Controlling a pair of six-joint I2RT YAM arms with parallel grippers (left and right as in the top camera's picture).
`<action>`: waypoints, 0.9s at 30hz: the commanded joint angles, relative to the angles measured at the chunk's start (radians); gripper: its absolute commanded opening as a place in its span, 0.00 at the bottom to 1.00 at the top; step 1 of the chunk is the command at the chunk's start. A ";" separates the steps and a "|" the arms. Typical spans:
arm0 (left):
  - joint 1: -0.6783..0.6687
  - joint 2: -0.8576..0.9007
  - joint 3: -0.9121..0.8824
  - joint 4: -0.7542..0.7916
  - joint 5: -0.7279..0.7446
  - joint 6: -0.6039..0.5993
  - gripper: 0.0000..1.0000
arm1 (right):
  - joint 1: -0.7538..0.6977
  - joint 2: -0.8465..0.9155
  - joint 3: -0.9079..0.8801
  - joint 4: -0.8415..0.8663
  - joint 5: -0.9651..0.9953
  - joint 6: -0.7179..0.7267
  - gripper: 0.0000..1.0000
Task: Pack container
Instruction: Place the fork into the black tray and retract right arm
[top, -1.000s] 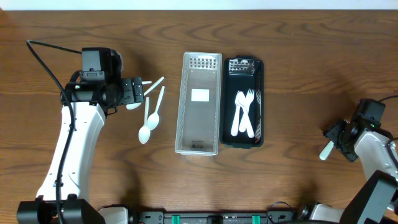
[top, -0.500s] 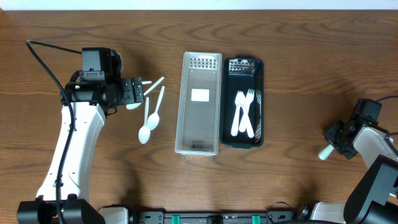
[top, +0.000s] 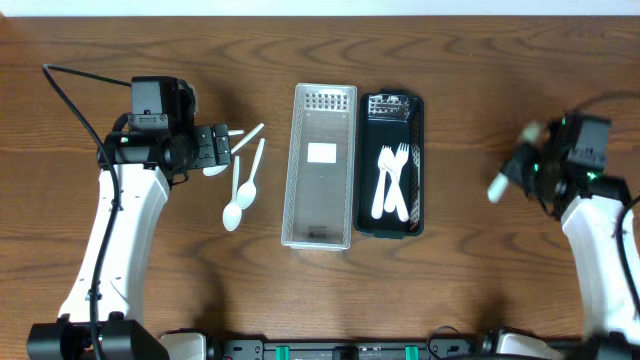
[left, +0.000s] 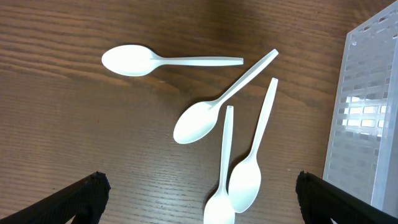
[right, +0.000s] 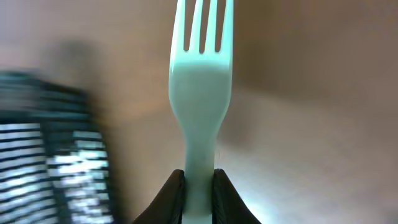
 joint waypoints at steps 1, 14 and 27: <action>0.004 0.006 0.016 -0.001 -0.001 -0.008 0.98 | 0.104 -0.037 0.057 0.002 -0.050 -0.010 0.01; 0.004 0.006 0.016 -0.001 -0.001 -0.009 0.98 | 0.465 0.167 0.050 0.114 -0.043 -0.042 0.01; 0.004 0.006 0.016 -0.006 0.000 -0.042 0.98 | 0.509 0.326 0.058 0.187 0.006 -0.056 0.50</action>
